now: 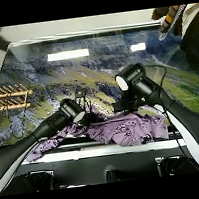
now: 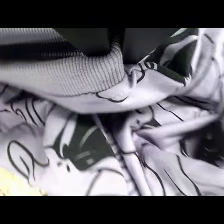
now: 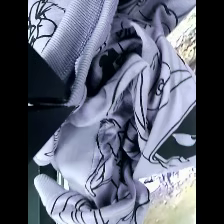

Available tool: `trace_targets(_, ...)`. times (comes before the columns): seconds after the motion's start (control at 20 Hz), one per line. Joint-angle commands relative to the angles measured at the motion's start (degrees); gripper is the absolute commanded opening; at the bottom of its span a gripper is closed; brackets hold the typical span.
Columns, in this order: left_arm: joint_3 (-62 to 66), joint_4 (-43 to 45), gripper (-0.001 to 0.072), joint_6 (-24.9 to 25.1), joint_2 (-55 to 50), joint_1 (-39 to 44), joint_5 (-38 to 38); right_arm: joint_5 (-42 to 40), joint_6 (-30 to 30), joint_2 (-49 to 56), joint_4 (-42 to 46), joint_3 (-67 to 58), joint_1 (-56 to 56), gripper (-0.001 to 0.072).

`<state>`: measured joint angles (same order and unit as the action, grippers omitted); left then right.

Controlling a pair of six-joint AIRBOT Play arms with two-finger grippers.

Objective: Fold the clothes and pants, and hang the long-sleeved shirts on hangers.

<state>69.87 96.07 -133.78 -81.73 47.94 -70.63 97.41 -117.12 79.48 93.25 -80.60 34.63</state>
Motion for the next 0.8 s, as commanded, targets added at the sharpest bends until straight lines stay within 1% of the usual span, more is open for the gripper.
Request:
trace_targets(0.0,3.58,0.15,0.0026,5.55,1.16,-3.21,-4.44,-1.22,0.87,-1.42,-0.63,-0.5,0.02,0.0041)
trace_targets(0.15,12.81,0.13,0.0026,11.13,2.71,-7.72,-8.31,-1.38,2.73,-2.36,2.23,-7.1,-0.09,0.0041)
trace_targets(0.3,26.05,0.13,0.0026,16.7,2.8,-10.58,-13.31,-1.53,2.73,-2.34,6.88,-21.62,-0.09,0.0041)
trace_targets(0.4,35.52,0.33,0.0026,17.29,2.82,-11.21,-17.64,-1.22,2.69,-2.34,7.61,-31.34,-0.09,0.0041)
trace_targets(0.5,44.52,0.55,0.0026,17.25,2.82,-11.08,-21.81,1.36,2.69,-2.4,8.41,-39.3,-0.09,0.0041)
trace_targets(0.6,51.8,0.37,0.0026,16.55,3.23,-10.88,-25.2,1.7,2.64,-4.57,8.17,-41.64,-0.09,0.0041)
trace_targets(0.75,53.02,-0.74,0.0026,14.73,7.91,-10.78,-25.88,1.44,2.23,-9.73,7.74,-41.64,-0.09,0.0041)
